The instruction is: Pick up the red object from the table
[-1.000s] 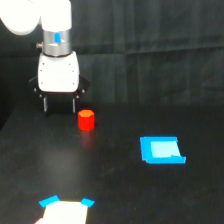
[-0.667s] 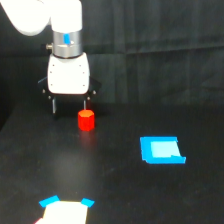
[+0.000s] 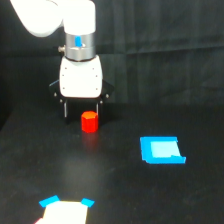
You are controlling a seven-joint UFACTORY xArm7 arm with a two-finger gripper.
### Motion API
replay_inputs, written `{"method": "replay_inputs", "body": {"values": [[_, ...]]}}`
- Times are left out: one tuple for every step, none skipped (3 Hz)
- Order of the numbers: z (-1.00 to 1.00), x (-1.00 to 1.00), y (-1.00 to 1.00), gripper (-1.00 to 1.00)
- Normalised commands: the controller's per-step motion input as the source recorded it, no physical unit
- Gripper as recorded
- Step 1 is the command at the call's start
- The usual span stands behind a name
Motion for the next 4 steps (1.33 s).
{"method": "replay_inputs", "body": {"values": [[0.83,-0.75,-0.42,-0.95],[0.51,-1.00,0.30,-0.87],[0.77,-0.25,-0.74,-1.00],[0.36,-0.23,-1.00,-1.00]]}}
